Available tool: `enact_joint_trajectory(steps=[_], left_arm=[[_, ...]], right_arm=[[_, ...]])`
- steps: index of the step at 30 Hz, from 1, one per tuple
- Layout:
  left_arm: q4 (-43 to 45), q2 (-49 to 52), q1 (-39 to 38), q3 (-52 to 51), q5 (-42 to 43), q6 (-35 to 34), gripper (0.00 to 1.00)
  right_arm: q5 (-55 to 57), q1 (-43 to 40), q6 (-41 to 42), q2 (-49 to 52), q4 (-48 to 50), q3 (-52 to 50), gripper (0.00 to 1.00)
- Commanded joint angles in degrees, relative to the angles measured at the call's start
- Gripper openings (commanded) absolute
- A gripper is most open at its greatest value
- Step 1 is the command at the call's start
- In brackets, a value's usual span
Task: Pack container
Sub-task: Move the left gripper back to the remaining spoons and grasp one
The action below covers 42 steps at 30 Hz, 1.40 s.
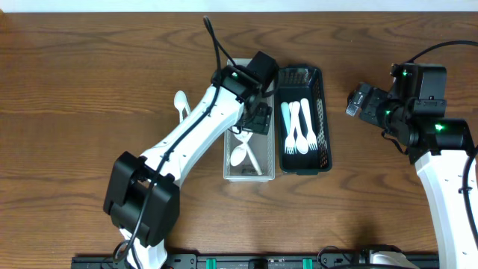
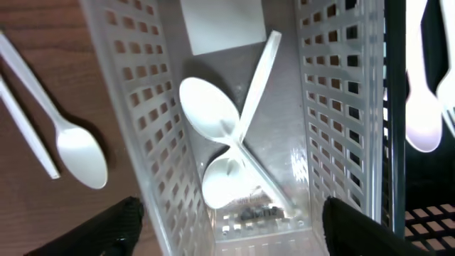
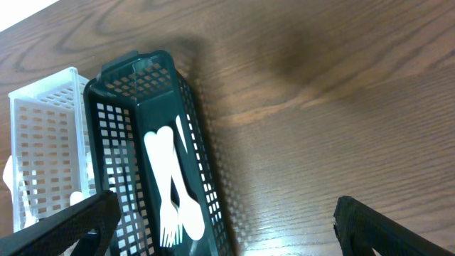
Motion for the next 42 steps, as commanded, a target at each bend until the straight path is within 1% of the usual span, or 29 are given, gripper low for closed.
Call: enact_joint_trajectory(steps=[1, 3, 7, 9, 10, 14, 16, 19, 22, 25, 29, 32, 35, 42], left_arm=[[-0.85, -4.57, 2.54, 3.69, -1.75, -1.07, 0.84], [-1.88, -6.47, 4.85, 3.69, -3.32, -1.05, 0.85], [-6.27, -7.39, 10.75, 3.56, -12.11, -0.70, 0.91], [-6.60, -6.95, 13.99, 2.36, -14.25, 1.22, 0.95], [-6.16, -6.47, 16.11, 1.40, -14.23, 2.21, 0.95], [-3.98, -4.24, 22.67, -2.10, -12.55, 2.16, 0.95], [-2.82, -2.49, 25.29, -3.19, -10.14, 2.45, 0.95], [-0.02, 0.13, 27.93, -4.22, -5.51, 5.75, 0.94], [2.64, 2.93, 29.09, -4.72, -1.18, 11.17, 0.87], [3.21, 5.22, 29.11, -4.72, -0.83, 13.42, 0.84], [3.19, 8.57, 29.14, -4.72, -0.85, 13.55, 0.79], [3.10, 11.19, 29.11, -4.79, -0.85, 13.31, 0.73], [2.89, 13.38, 29.14, -4.92, -0.83, 13.33, 0.70], [3.41, 15.32, 29.11, -4.92, -0.81, 13.88, 0.70]], right_arm=[[0.22, -0.26, -0.35, 0.09, -0.09, 0.55, 0.99], [0.22, -0.26, -0.35, 0.09, -0.07, 0.55, 0.99], [0.22, -0.26, -0.35, 0.09, -0.07, 0.55, 0.99], [0.22, -0.26, -0.35, 0.09, -0.07, 0.55, 0.99], [0.22, -0.26, -0.33, 0.09, -0.07, 0.55, 0.99], [0.22, -0.26, -0.35, 0.09, -0.07, 0.55, 0.99], [0.22, -0.26, -0.35, 0.09, -0.09, 0.55, 0.99], [0.22, -0.26, -0.35, 0.09, -0.07, 0.55, 0.99], [0.22, -0.26, -0.35, 0.09, -0.07, 0.55, 0.99], [0.22, -0.26, -0.35, 0.09, -0.07, 0.55, 0.99], [0.22, -0.26, -0.35, 0.09, -0.07, 0.55, 0.99], [0.22, -0.26, -0.35, 0.09, -0.07, 0.55, 0.99], [0.22, -0.26, -0.33, 0.09, -0.07, 0.55, 0.99], [0.22, -0.26, -0.35, 0.09, -0.07, 0.55, 0.99]])
